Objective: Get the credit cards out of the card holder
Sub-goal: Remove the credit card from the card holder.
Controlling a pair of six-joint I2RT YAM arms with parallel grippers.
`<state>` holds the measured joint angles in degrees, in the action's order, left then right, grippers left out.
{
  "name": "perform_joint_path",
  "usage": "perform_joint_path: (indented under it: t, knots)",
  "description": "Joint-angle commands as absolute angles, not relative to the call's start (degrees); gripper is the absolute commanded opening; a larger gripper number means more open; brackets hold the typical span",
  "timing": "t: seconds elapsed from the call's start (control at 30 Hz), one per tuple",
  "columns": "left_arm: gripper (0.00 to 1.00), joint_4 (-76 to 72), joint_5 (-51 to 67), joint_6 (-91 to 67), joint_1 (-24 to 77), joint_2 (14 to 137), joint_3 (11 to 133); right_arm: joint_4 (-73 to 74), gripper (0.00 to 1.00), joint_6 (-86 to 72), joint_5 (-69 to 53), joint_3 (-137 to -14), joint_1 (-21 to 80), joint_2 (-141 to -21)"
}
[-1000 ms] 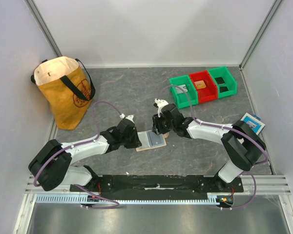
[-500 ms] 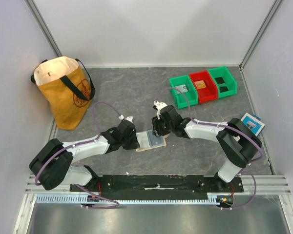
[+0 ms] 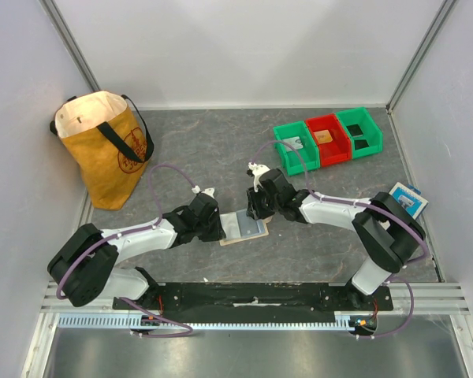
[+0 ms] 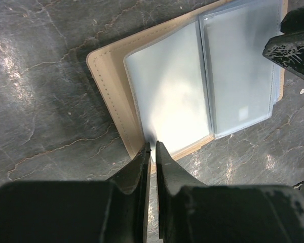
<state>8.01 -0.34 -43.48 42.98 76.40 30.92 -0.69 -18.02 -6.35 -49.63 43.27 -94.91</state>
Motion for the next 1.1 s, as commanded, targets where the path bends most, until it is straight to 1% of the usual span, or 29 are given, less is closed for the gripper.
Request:
perform_joint_path:
  t: [0.0, 0.2, 0.43, 0.5, 0.67, 0.93, 1.07]
  knots:
    - [0.14, 7.5, -1.3, -44.1, 42.9, 77.9, 31.6, -1.0, 0.35, -18.3, -8.7, -50.0, 43.3, -92.6]
    - [0.14, 7.4, -1.1, -44.2, 42.9, 77.8, 31.4, -1.4, 0.34, -18.6, -11.2, -50.2, 43.3, -92.9]
    - [0.13, 7.2, -0.7, -44.6, 42.9, 77.0, 31.4, -2.4, 0.34, -19.1, -17.4, -50.9, 43.3, -92.3]
    - [0.13, 7.0, -0.7, -44.9, 42.9, 76.3, 31.1, -3.1, 0.35, -19.6, -19.8, -51.2, 43.3, -92.2]
    - [0.15, 6.7, -1.9, -46.4, 42.8, 71.9, 29.8, -6.2, 0.42, -21.6, -25.0, -51.2, 43.5, -94.1]
    - [0.17, 9.7, -6.4, -49.2, 42.9, 58.5, 27.1, -7.7, 0.54, -22.3, -28.6, -53.3, 45.5, -99.7]
    - [0.18, 12.2, -7.5, -49.8, 42.9, 52.5, 27.7, -8.5, 0.59, -22.7, -29.4, -54.1, 46.5, -102.2]
